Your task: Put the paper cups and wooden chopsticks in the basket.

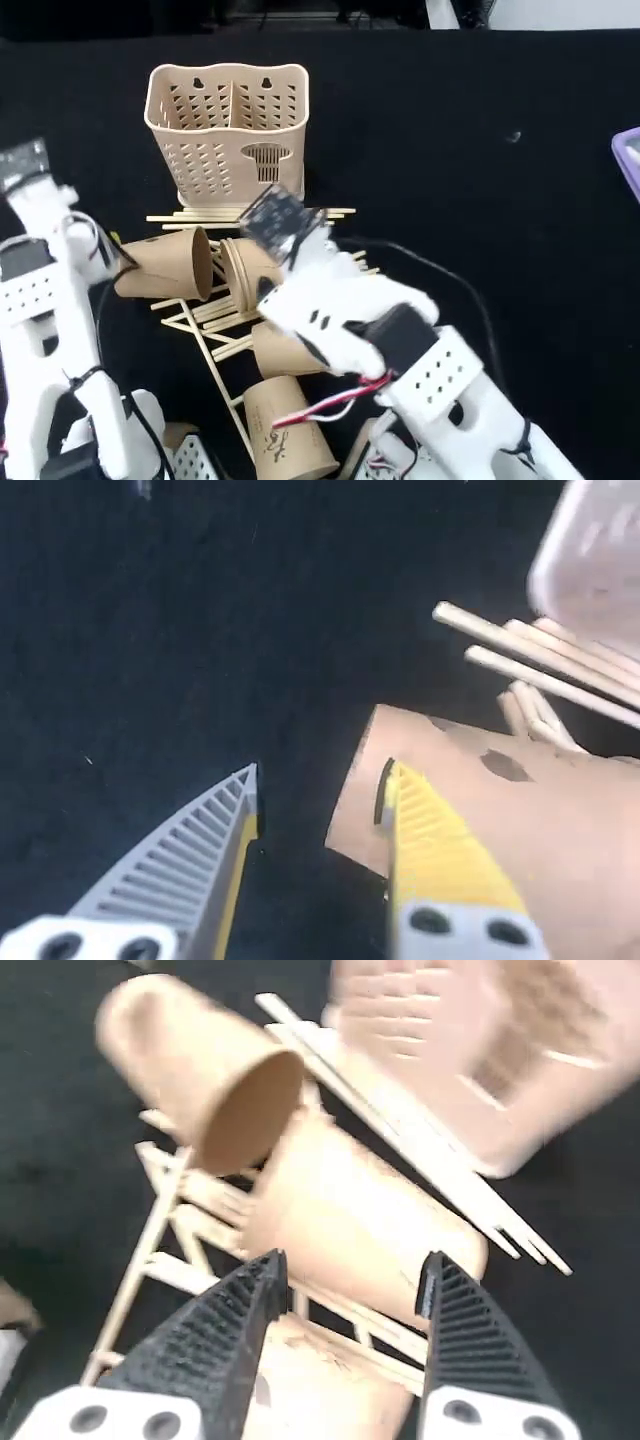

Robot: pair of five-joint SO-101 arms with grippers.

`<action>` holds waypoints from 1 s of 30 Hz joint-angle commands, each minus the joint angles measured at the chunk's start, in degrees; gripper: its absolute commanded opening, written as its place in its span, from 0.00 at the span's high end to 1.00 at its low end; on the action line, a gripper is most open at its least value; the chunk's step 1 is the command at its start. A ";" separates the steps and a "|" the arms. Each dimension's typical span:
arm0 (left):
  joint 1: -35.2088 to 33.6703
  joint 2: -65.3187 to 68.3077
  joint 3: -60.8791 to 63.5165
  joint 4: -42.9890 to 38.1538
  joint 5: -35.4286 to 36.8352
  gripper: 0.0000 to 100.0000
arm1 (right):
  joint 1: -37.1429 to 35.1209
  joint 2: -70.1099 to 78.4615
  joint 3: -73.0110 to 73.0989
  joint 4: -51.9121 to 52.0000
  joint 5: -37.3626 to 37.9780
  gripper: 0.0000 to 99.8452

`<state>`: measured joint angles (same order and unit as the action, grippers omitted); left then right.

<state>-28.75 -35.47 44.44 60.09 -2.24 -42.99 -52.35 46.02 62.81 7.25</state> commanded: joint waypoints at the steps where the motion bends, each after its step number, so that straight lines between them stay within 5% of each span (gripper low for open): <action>1: -1.19 -2.20 5.32 -6.15 5.80 0.79 | -3.87 0.22 1.80 -7.12 -1.05 0.78; 7: -1.54 -2.81 10.42 -10.55 5.10 0.79 | -6.95 5.67 5.67 -16.62 -4.84 0.68; 20: -6.55 -2.81 11.82 -12.31 5.45 0.79 | -3.34 29.23 -6.20 -17.58 -4.57 0.68; 23: -6.55 -2.81 11.91 -12.31 5.45 0.79 | 1.58 29.23 -6.11 -16.88 -1.93 0.75; 27: -6.46 -2.81 11.91 -12.31 5.45 0.79 | 6.07 29.14 -6.29 -13.10 5.01 0.97; 30: -6.55 -2.81 11.82 -12.31 5.45 0.79 | 8.79 26.77 -6.55 -9.32 6.07 0.97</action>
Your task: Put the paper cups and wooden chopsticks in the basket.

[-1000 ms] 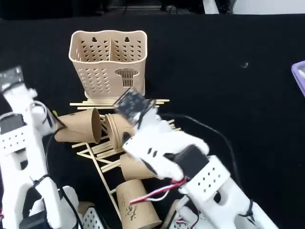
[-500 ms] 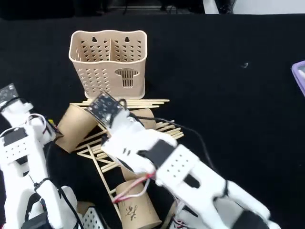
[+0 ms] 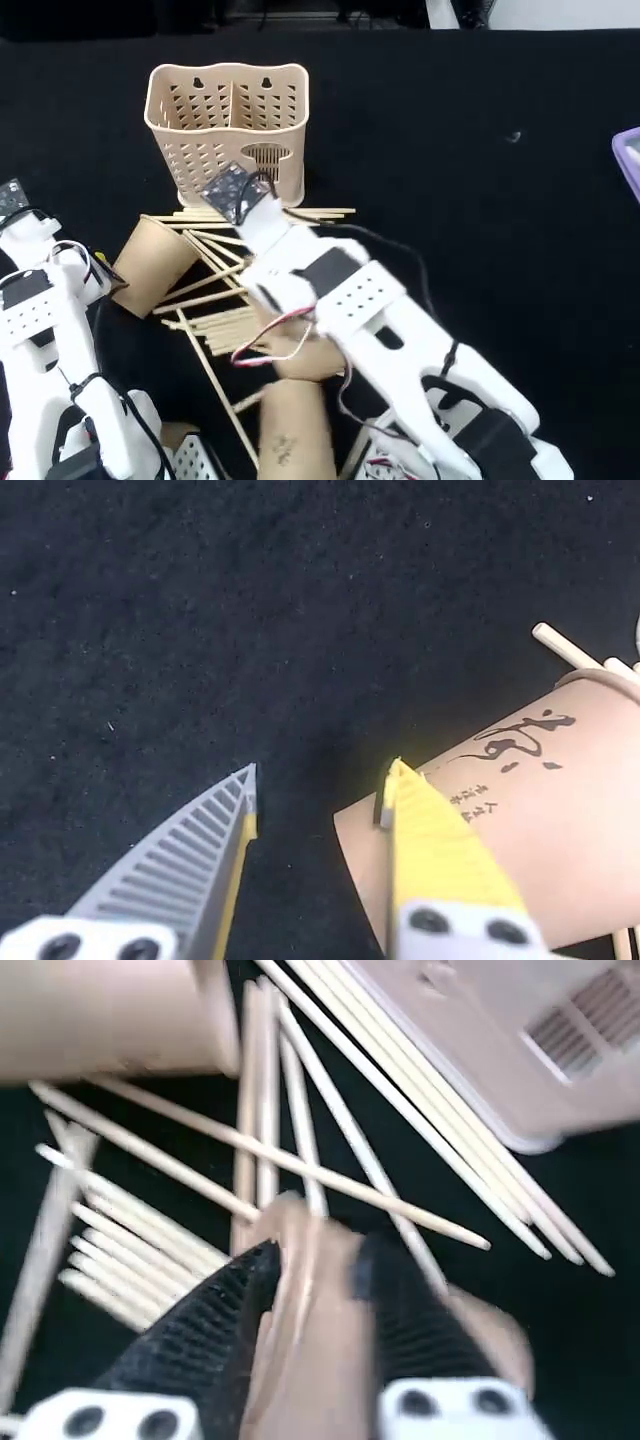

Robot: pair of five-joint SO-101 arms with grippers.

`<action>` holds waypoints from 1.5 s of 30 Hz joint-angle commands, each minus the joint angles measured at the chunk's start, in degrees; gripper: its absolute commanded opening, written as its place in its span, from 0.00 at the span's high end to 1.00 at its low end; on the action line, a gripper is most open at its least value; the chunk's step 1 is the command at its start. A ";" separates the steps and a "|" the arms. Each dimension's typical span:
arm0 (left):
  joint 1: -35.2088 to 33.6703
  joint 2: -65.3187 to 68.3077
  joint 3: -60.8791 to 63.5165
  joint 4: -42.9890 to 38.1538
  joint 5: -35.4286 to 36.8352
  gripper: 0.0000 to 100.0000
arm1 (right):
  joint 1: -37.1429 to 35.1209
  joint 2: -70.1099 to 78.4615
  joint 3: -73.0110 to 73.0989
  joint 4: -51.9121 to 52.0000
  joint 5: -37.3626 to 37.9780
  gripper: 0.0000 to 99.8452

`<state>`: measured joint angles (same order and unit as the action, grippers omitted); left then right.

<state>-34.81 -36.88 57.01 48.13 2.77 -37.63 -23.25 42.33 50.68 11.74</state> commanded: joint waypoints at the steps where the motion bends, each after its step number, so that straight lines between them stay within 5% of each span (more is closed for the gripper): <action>1: -0.57 -1.41 -0.75 -0.35 0.44 0.79 | 3.96 -4.09 -2.77 3.87 1.76 0.98; 13: -0.66 -1.41 -0.57 -0.35 0.44 0.79 | 10.55 -33.80 -2.77 11.43 6.33 0.99; 34: -0.48 -1.41 -0.40 -0.35 0.44 0.79 | 11.16 -31.43 21.14 5.36 6.24 0.94; 45: -0.66 -1.41 -0.40 -0.35 0.44 0.79 | 11.25 -31.96 14.64 7.47 6.24 0.99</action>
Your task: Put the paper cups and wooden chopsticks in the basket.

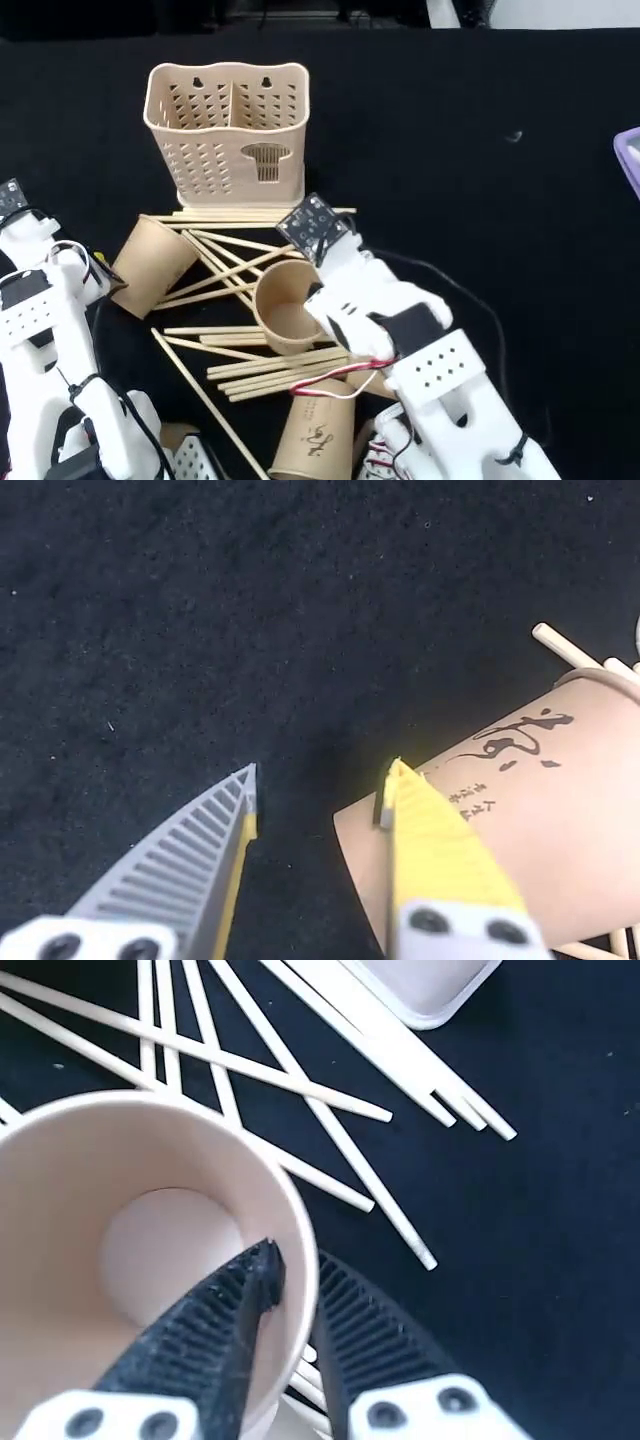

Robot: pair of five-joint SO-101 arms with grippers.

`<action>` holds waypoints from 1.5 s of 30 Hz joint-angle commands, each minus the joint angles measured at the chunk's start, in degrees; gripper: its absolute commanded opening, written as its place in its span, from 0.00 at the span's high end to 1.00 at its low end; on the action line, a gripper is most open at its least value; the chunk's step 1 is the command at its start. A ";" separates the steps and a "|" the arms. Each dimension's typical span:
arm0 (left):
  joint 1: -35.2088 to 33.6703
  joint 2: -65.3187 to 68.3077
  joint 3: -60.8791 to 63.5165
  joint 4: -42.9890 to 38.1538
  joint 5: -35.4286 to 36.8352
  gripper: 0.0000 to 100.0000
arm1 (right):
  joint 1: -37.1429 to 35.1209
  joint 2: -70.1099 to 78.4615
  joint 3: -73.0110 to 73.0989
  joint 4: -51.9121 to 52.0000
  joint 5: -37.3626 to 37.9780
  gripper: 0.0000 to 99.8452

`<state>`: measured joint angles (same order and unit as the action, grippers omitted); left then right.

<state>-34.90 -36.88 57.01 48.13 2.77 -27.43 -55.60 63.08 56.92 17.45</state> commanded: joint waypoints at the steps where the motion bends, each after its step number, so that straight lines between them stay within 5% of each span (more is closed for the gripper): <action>1: -0.57 -1.41 -0.40 -0.44 0.44 0.79 | 1.05 0.40 -9.01 3.08 0.44 0.99; 9: -0.31 -1.41 -0.40 -0.35 0.44 0.79 | 0.97 3.91 -49.01 17.23 -6.95 0.99; 23: -0.22 -1.41 -0.31 -0.26 0.44 0.79 | 3.52 48.13 -102.20 17.49 -9.49 0.99; 39: -0.48 -1.41 -0.31 -0.26 0.44 0.79 | 8.44 66.51 -107.74 19.43 -9.58 0.98; 45: -0.57 -1.41 -0.31 -0.26 0.44 0.79 | 8.44 64.57 -110.46 24.97 -9.67 0.77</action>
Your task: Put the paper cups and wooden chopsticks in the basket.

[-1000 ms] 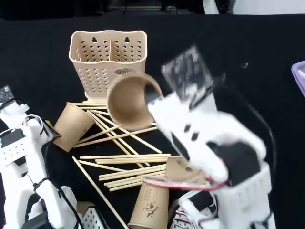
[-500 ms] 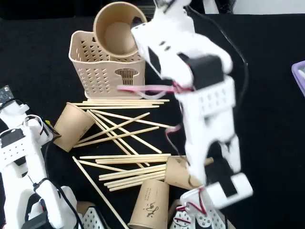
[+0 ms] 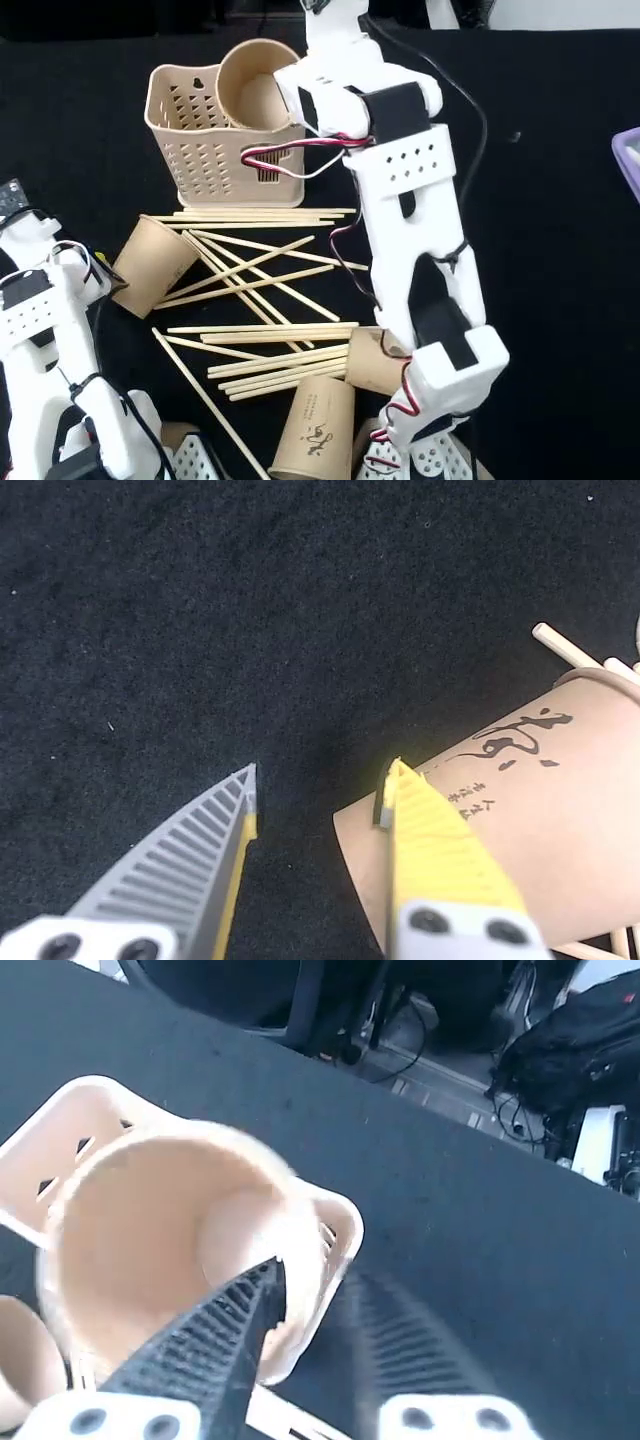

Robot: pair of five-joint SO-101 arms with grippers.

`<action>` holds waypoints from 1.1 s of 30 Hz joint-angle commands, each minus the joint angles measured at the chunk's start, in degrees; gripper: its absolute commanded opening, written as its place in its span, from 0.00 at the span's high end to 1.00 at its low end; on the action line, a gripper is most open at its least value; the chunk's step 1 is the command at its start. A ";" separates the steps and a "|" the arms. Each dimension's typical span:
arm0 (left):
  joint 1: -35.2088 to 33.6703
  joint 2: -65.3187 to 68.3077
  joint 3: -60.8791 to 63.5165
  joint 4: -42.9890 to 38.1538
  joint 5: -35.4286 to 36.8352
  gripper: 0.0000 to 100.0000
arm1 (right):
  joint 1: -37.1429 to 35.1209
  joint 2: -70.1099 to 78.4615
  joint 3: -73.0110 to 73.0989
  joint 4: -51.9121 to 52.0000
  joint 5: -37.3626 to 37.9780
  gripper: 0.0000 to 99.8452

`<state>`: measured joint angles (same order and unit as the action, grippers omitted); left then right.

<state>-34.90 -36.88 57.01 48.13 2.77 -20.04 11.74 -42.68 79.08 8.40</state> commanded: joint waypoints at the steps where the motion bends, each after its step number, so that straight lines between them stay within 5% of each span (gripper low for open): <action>1: -0.57 -1.41 -0.31 -0.26 0.44 0.79 | 1.05 -3.82 -6.11 4.66 -0.53 0.77; 9: -0.31 -1.41 -0.31 -0.26 0.44 0.79 | 1.41 -12.70 -13.14 21.54 0.00 0.81; 13: -0.40 -1.41 -0.31 -0.26 0.44 0.79 | 4.04 -18.07 -8.84 22.07 0.00 0.81; 21: -0.22 -1.41 -0.31 -0.26 0.44 0.79 | 5.98 -43.56 30.29 22.07 3.96 0.81; 26: -0.40 -1.41 -0.31 -0.26 0.44 0.79 | 11.34 -57.98 60.26 19.34 16.00 0.81; 33: -0.22 -1.32 -0.22 -0.26 0.44 0.79 | 38.95 -69.14 87.08 8.26 47.12 0.81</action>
<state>-34.90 -36.88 57.01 48.13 2.77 7.30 -53.41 36.79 91.12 41.89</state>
